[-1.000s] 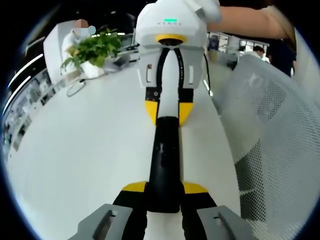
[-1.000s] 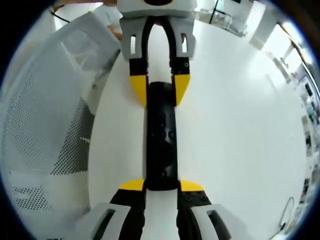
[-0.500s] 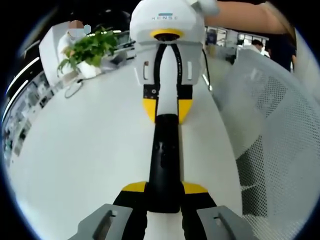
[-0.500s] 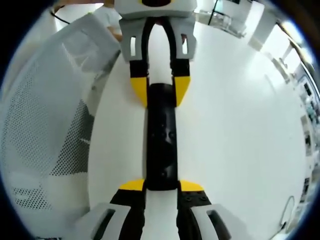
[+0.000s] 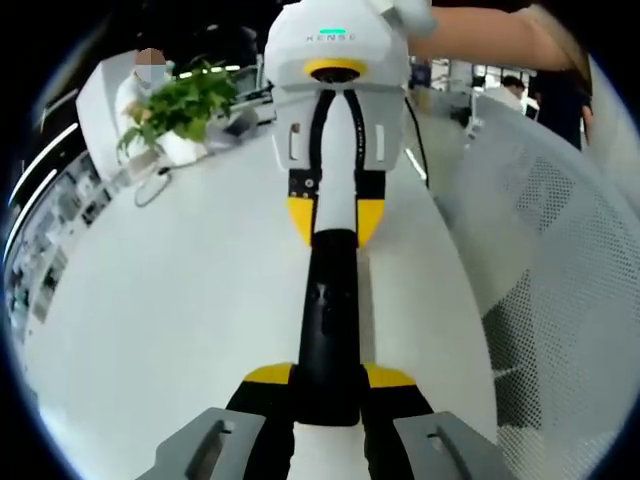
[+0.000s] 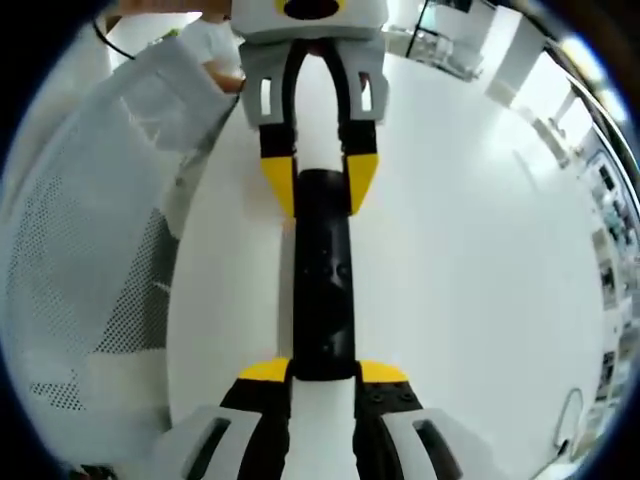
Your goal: Press the specified remote control buttons in sequence, fully releasing each button before pressing the next.
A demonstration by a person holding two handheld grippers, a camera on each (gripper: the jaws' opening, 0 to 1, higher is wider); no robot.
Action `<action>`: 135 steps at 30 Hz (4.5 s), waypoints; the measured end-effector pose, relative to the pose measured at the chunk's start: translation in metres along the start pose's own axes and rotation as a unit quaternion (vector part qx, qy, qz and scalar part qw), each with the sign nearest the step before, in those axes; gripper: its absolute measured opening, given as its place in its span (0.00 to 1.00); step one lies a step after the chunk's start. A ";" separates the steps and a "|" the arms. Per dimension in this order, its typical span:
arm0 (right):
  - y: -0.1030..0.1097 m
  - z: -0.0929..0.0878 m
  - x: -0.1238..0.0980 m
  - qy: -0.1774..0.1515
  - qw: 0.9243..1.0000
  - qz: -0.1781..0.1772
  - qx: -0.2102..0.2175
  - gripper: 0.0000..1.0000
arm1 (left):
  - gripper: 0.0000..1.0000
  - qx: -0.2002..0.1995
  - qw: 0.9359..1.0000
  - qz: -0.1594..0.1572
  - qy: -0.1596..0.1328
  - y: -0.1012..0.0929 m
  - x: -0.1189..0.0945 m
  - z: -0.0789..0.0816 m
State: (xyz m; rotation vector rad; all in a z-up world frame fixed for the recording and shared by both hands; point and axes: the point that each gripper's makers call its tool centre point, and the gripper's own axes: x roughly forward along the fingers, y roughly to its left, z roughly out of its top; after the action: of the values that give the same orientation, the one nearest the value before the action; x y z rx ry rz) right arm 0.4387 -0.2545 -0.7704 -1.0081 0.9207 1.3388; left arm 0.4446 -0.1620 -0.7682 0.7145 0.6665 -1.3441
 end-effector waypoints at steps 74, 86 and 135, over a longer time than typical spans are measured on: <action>-0.163 -0.003 0.006 -0.016 0.998 -0.065 -0.015 0.20 | 0.23 0.027 0.998 0.040 0.048 0.162 0.017 0.003; -0.180 -0.003 0.016 -0.008 0.997 -0.076 -0.022 0.20 | 0.23 0.032 0.996 0.044 0.076 0.171 0.020 -0.004; -0.184 0.005 0.001 -0.047 0.993 -0.103 0.039 0.25 | 0.33 -0.011 0.995 0.084 0.053 0.187 0.000 -0.004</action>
State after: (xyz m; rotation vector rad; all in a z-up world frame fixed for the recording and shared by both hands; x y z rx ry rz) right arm 0.6227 -0.2448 -0.7609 -0.9451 0.7717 1.1589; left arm 0.6298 -0.1428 -0.7571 0.8113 0.6895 -1.1488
